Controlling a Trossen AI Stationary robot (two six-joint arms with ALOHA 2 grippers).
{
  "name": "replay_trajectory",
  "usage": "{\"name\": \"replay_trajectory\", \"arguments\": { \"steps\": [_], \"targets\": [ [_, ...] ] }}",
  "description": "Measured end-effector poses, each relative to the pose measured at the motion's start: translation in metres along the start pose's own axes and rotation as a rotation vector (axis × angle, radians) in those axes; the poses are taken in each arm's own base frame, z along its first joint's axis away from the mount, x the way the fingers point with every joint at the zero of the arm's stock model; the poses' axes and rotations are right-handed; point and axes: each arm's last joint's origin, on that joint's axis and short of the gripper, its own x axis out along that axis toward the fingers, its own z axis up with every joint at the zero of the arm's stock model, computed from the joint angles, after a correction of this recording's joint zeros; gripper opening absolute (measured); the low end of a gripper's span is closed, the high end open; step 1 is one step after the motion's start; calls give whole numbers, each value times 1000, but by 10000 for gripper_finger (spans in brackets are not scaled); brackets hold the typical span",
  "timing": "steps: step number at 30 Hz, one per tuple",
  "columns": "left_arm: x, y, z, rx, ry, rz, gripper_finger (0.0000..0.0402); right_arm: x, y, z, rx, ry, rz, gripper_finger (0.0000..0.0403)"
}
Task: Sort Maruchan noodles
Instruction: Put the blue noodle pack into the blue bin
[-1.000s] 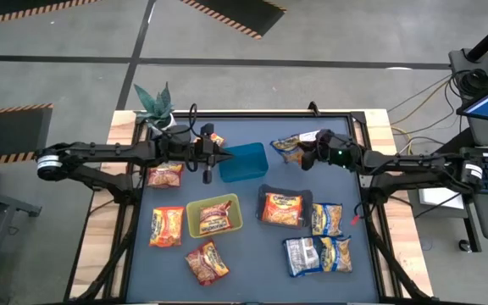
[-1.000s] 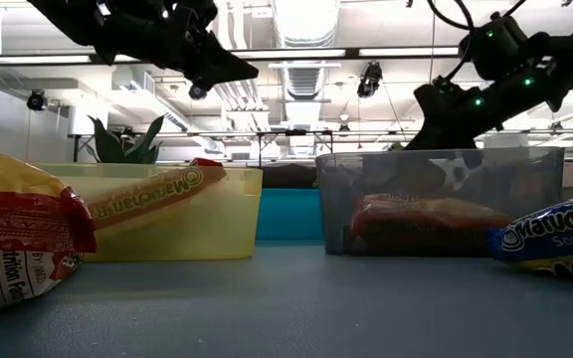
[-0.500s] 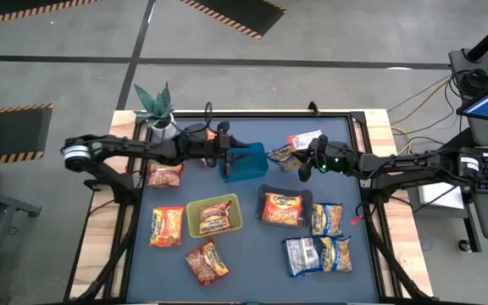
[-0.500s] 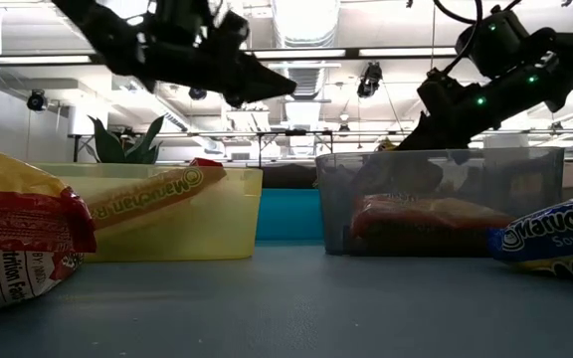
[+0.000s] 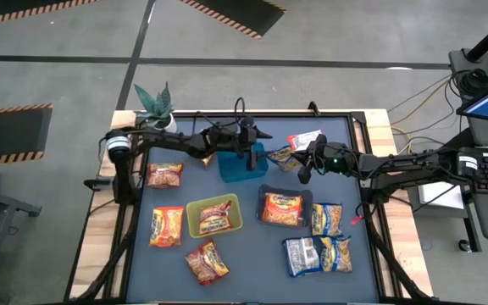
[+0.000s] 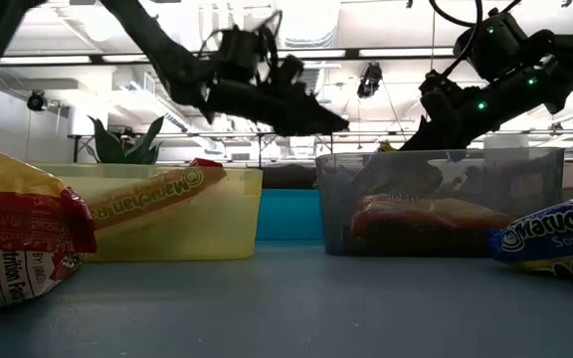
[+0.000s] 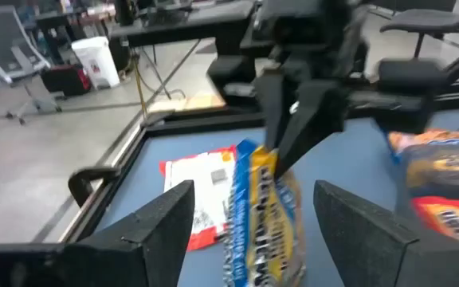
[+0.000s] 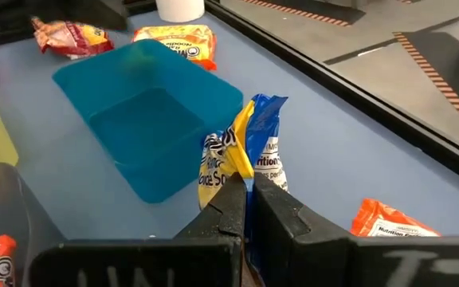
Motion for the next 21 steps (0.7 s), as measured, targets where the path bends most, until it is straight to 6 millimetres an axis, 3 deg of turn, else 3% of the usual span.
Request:
{"name": "replay_trajectory", "arguments": {
  "steps": [12,21],
  "targets": [
    [56,15,-29,-88,-2,-122,236,0,0,0,-18,5,2,8],
    [67,19,-49,-98,32,-117,235,0,0,-1,-16,6,3,8]
  ]
}}
